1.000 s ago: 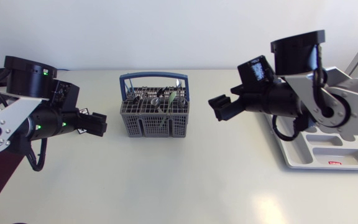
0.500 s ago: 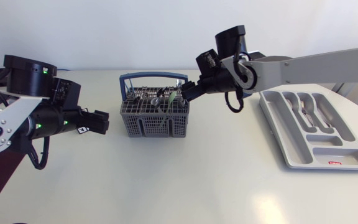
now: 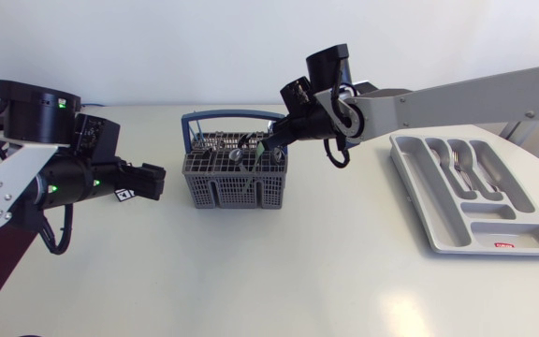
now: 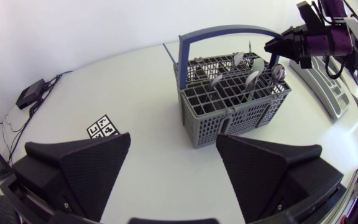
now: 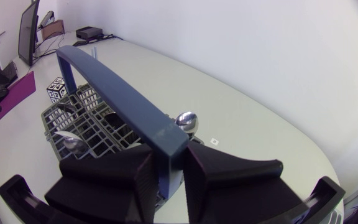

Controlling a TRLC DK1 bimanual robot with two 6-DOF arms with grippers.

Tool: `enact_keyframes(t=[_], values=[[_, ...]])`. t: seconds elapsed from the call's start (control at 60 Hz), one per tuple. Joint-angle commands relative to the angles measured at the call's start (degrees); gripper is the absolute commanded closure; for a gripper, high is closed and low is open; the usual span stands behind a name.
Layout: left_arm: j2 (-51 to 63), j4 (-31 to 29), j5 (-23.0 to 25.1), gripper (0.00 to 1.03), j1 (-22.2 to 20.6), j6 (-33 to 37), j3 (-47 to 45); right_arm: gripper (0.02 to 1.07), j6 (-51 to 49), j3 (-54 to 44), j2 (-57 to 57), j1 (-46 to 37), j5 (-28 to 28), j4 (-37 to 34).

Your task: Transfer all utensils from the basket to the drawer tray.

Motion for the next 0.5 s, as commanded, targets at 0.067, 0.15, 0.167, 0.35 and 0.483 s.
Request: enact_keyframes(t=[0.067,0.15,0.167,0.35,0.483], values=[[-1.23,-0.66,1.01,0.07,-0.69,0.0,0.44,0.97,-1.3,-6.88,-5.63,-0.55,-0.39,-0.07],[-1.58,-1.63,1.01,0.07,-1.48,0.44,0.61,0.96,-1.56,-10.74,-9.06,-0.55,-0.83,-0.07],[-1.76,-1.9,1.01,0.07,-1.65,0.53,0.61,0.96,-1.56,-11.18,-9.59,-0.55,-0.83,-0.07],[-3.42,-3.57,1.54,0.07,-3.41,1.32,0.0,0.96,-1.38,-19.88,-18.38,0.16,-0.56,-0.86],[-3.51,-3.65,2.07,0.07,-3.94,1.5,-0.62,0.87,-1.38,-24.19,-22.68,0.68,1.55,0.02]])
